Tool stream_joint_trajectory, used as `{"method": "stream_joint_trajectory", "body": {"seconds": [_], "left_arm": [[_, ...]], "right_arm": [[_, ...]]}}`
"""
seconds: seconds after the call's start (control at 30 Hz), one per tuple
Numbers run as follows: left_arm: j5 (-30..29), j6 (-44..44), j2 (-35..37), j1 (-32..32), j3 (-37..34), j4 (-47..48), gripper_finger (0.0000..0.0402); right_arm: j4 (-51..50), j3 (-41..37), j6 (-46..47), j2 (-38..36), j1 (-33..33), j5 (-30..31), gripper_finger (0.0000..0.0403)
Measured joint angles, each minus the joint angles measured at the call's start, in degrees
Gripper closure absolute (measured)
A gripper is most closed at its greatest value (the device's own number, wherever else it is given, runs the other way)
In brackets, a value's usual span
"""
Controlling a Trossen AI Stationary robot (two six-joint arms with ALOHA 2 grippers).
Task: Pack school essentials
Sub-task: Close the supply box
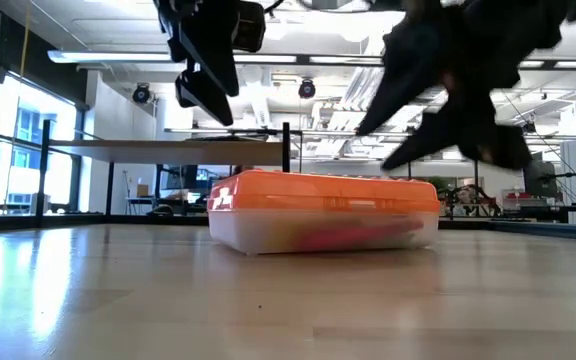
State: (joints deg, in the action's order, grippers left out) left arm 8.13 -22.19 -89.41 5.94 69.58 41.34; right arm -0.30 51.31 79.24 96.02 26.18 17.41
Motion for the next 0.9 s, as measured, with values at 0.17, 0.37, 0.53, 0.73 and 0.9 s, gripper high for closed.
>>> {"method": "stream_joint_trajectory", "body": {"seconds": [0.17, 0.37, 0.53, 0.73, 0.9], "left_arm": [[-2.3, -3.4, 0.0, -2.3, -0.5, 0.6, 0.0158], [-6.8, -10.3, 0.0, -4.8, -0.5, 3.1, 0.0158], [-10.6, -15.6, 0.0, -6.6, -0.5, 6.3, 0.0158], [-12.1, -20.8, -1.7, -8.6, -0.5, 7.9, 0.0158], [-11.5, -25.5, -7.3, -9.9, -0.6, 9.0, 0.0158]], "right_arm": [[-8.9, 0.0, -0.3, -7.6, -0.2, 7.5, 0.0256], [-23.0, 0.0, -2.4, -16.1, -3.0, 14.1, 0.0256], [-30.6, 0.1, -5.7, -19.1, -8.2, 15.0, 0.0256], [-37.4, 0.0, -6.2, -18.3, -15.7, 10.5, 0.0256], [-40.3, 0.0, -7.8, -16.7, -21.2, 7.5, 0.0256]]}}
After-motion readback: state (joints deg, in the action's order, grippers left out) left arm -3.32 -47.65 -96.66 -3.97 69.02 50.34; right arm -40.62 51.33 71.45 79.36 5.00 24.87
